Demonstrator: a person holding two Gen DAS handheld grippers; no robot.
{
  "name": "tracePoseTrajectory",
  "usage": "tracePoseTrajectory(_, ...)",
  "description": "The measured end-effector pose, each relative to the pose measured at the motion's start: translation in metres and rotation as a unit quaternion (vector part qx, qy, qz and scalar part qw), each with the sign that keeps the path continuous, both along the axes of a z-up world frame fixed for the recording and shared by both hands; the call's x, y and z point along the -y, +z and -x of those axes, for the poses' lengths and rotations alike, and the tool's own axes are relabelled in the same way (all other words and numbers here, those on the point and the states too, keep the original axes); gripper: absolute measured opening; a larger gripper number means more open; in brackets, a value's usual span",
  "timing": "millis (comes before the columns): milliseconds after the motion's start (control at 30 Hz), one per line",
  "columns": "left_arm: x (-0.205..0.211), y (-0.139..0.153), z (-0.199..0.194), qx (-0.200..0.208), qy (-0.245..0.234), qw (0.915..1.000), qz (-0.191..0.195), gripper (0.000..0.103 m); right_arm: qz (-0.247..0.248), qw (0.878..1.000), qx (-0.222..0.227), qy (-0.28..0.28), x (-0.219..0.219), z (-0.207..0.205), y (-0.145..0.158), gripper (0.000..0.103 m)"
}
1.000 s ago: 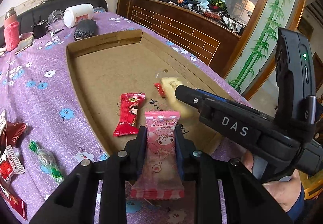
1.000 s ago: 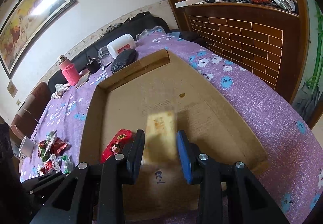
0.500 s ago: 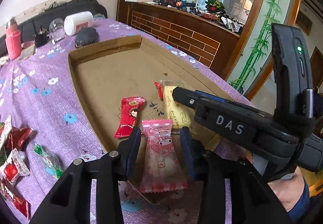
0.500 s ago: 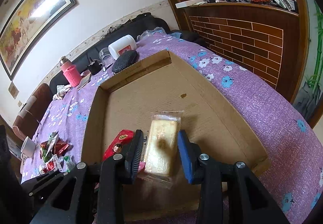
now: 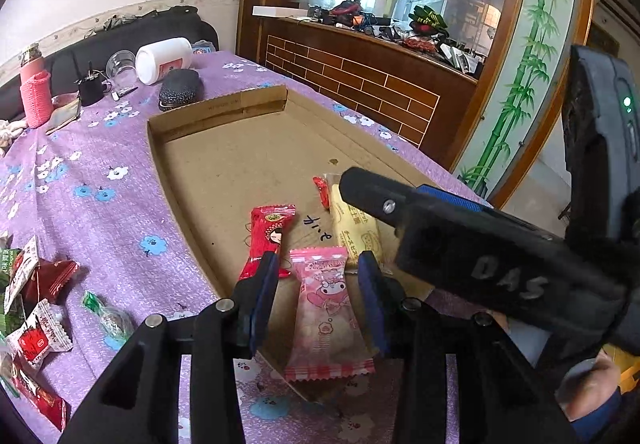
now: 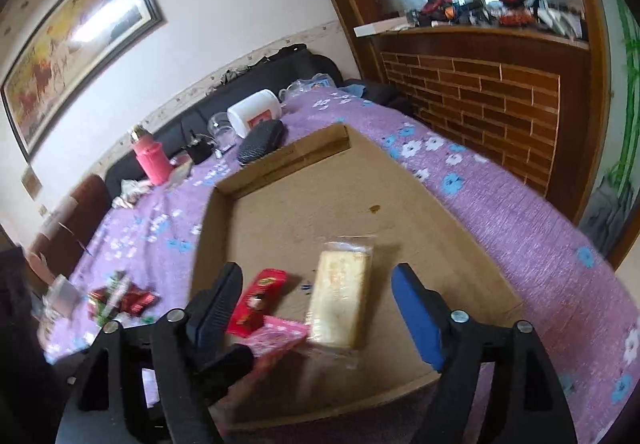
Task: Organize snacks
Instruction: 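Lower the pink cartoon packet into the box and open the left tool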
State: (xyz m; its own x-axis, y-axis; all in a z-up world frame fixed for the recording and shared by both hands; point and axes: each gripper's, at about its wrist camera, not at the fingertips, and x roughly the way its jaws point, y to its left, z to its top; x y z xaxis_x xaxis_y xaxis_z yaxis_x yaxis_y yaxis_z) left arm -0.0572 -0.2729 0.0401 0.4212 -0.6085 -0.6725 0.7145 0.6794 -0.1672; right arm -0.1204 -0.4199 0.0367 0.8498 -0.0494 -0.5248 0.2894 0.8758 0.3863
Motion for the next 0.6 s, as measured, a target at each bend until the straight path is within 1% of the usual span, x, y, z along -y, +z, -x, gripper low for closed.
tracePoseTrajectory(33, 0.0, 0.0, 0.0, 0.001, 0.001, 1.0, 0.001, 0.04, -0.001, 1.0, 0.002, -0.004, -0.001, 0.001, 0.002, 0.086)
tracePoseTrajectory(133, -0.001, 0.001, 0.001, 0.002, 0.001, 1.0, 0.002, 0.04, 0.063, 0.998, 0.009, 0.006, -0.014, 0.005, 0.015, 0.09)
tracePoseTrajectory(167, -0.002, 0.001, 0.001, 0.002, 0.001, 1.0, 0.002, 0.04, 0.079, 0.997, 0.016, 0.008, -0.018, 0.008, 0.019, 0.091)
tracePoseTrajectory(200, -0.002, 0.001, 0.002, 0.003, 0.001, 1.0, 0.002, 0.04, 0.081, 0.996, 0.025, 0.007, -0.02, 0.011, 0.021, 0.093)
tracePoseTrajectory(267, -0.003, 0.002, 0.002, 0.004, 0.001, 1.0, 0.003, 0.04, 0.073, 0.996, 0.048, 0.017, -0.019, 0.016, 0.026, 0.097)
tracePoseTrajectory(300, -0.003, 0.002, 0.003, 0.005, 0.002, 1.0, 0.003, 0.04, 0.058, 0.996, 0.061, 0.03, -0.017, 0.018, 0.027, 0.103)
tracePoseTrajectory(333, -0.003, 0.003, 0.003, 0.005, 0.002, 1.0, 0.004, 0.04, 0.042, 0.997, 0.057, 0.035, -0.013, 0.018, 0.027, 0.103)
tracePoseTrajectory(367, -0.003, 0.003, 0.002, 0.005, 0.002, 1.0, 0.005, 0.04, 0.035, 0.998, 0.042, 0.033, -0.011, 0.016, 0.026, 0.103)
tracePoseTrajectory(400, -0.003, 0.003, 0.002, 0.005, 0.003, 1.0, 0.005, 0.04, 0.028, 0.998, 0.029, 0.043, -0.009, 0.012, 0.025, 0.103)
tracePoseTrajectory(467, -0.003, 0.003, 0.002, 0.005, 0.003, 1.0, 0.004, 0.04, 0.005, 0.997, 0.039, 0.061, -0.004, 0.013, 0.022, 0.103)
tracePoseTrajectory(500, -0.003, 0.003, 0.002, 0.006, 0.003, 1.0, 0.004, 0.04, -0.001, 0.997, 0.041, 0.06, -0.002, 0.013, 0.021, 0.103)
tracePoseTrajectory(600, -0.003, 0.003, 0.002, 0.007, 0.003, 1.0, 0.004, 0.04, -0.003, 0.997, 0.045, 0.056, -0.001, 0.015, 0.021, 0.103)
